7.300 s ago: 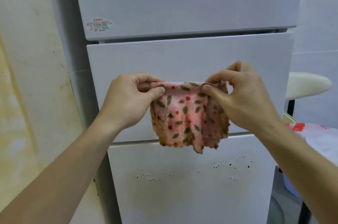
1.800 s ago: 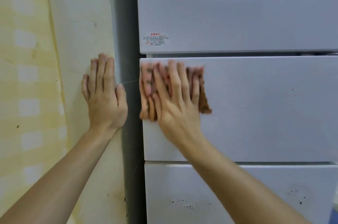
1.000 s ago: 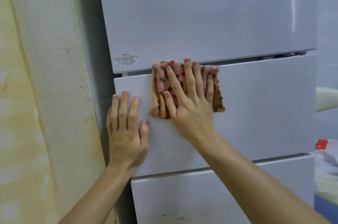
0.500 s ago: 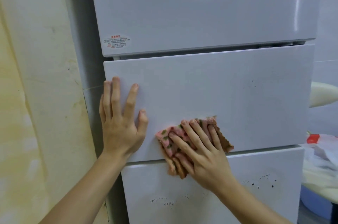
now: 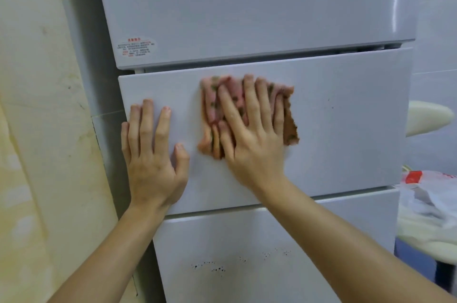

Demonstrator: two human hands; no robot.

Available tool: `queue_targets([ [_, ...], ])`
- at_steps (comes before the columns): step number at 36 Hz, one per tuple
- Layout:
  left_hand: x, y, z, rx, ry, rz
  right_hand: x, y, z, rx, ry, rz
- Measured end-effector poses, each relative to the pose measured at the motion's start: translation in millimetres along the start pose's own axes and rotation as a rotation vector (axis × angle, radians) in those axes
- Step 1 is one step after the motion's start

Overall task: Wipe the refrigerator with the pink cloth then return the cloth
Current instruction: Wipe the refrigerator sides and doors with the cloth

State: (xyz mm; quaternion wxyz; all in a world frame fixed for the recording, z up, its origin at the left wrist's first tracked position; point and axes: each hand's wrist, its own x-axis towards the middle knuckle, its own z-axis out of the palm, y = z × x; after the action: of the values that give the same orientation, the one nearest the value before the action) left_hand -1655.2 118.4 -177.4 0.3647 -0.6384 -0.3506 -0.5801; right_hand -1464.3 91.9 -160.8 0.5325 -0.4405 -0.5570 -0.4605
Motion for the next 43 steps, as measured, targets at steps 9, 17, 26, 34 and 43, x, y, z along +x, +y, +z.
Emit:
queue_targets([
  [9, 1, 17, 3, -0.016, -0.004, 0.089, -111, 39, -25, 0.048, -0.252, -0.338],
  [17, 9, 34, 6, -0.037, -0.071, 0.124, -53, 74, -32, 0.044, -0.155, -0.139],
  [26, 21, 72, 23, -0.114, -0.045, 0.153, 4, 51, -17, 0.056, 0.029, 0.212],
  [34, 21, 85, 30, -0.059, -0.003, 0.149, -92, 76, -31, 0.025, -0.139, -0.090],
  [43, 22, 96, 30, -0.037, -0.030, 0.087, -122, 94, -41, 0.004, -0.240, -0.158],
])
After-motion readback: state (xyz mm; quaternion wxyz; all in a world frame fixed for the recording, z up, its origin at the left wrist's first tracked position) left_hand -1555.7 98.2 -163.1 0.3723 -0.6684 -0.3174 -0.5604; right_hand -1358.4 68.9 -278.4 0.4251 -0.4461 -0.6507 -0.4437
